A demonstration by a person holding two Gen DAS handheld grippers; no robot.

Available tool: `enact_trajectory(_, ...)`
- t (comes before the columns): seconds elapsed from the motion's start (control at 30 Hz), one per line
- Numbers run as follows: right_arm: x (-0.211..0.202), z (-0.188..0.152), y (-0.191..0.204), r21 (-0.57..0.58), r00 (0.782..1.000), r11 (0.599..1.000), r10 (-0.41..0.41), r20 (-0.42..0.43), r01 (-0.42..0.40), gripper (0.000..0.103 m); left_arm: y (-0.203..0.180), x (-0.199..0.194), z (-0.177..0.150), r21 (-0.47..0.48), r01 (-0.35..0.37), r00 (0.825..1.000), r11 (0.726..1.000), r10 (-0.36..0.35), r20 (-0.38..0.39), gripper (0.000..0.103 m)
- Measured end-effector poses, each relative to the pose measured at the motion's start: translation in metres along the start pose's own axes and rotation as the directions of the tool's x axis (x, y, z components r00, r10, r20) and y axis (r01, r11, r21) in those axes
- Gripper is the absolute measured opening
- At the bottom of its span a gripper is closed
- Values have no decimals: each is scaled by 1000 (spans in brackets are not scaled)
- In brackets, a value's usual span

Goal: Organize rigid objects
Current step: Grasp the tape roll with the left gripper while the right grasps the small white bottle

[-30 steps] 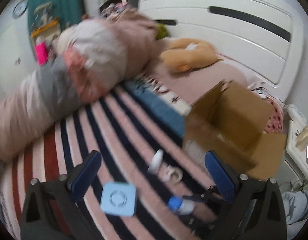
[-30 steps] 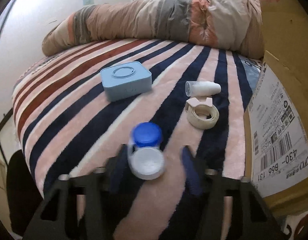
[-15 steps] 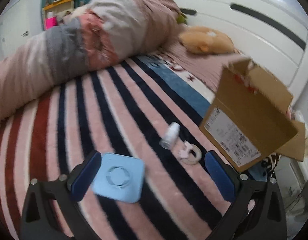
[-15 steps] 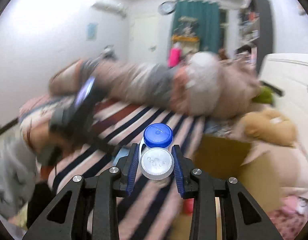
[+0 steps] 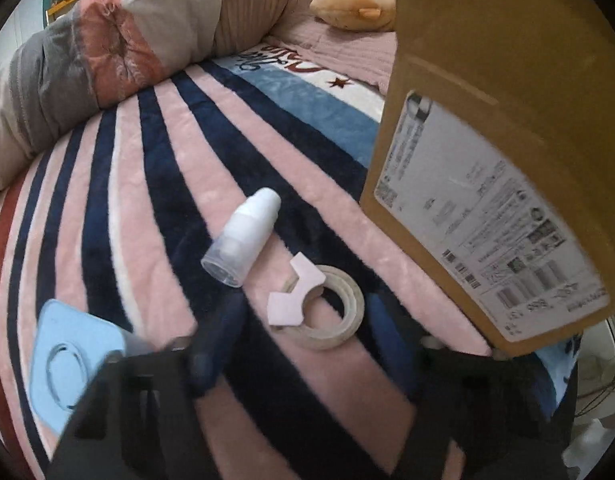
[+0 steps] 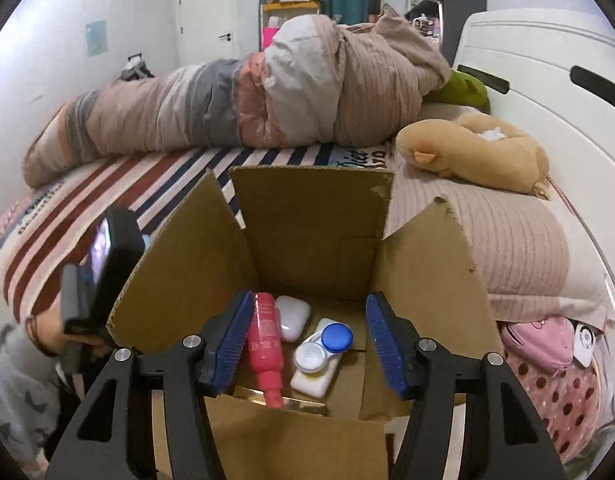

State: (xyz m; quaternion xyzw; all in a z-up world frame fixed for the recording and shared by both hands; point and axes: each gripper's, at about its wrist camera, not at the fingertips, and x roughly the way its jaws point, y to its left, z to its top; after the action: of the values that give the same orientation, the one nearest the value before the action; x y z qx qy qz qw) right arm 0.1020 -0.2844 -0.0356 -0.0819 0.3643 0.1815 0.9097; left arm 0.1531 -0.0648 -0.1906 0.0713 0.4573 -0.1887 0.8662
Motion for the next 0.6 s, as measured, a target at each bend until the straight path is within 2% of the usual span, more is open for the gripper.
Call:
enact_trajectory(0.03,-3,-2,1,2,1000,1000,-2,6,2,55,0,0,-1,2,-8,1000,1000,8,8,43)
enact_trajectory(0.07,-6,-3,2,3,1000,1000,0,10,0,55,0,-1,-2,2,-6,1000,1000,6,17,40)
enact_trajectory(0.2,-15,0,11,-2,999,1000,30,39,-30,55,5,-15,-2,19,-33,999,999,33,26,40)
enact_trajectory(0.3,-29,6,27,-25,989,994,110,95,-108,55,17,-49,2,16,-73,996,997,72,54,40)
enact_trajectory(0.37,-41,10,45,-67,977,985,167,132,-159,55,28,-83,8,17,-138,987,990,136,91,40)
enact_trajectory(0.4,-46,12,58,-97,971,980,189,144,-176,55,34,-104,13,9,-204,972,979,202,117,40)
enact_trajectory(0.43,-48,12,70,-125,966,973,210,149,-192,55,39,-119,17,-1,-238,963,971,236,132,40)
enact_trajectory(0.47,-50,11,84,-159,958,961,249,141,-226,55,45,-143,24,-18,-252,956,968,252,153,40)
enact_trajectory(0.6,-31,-6,142,-230,918,896,396,29,-380,55,46,-200,46,-20,-214,956,977,214,201,40)
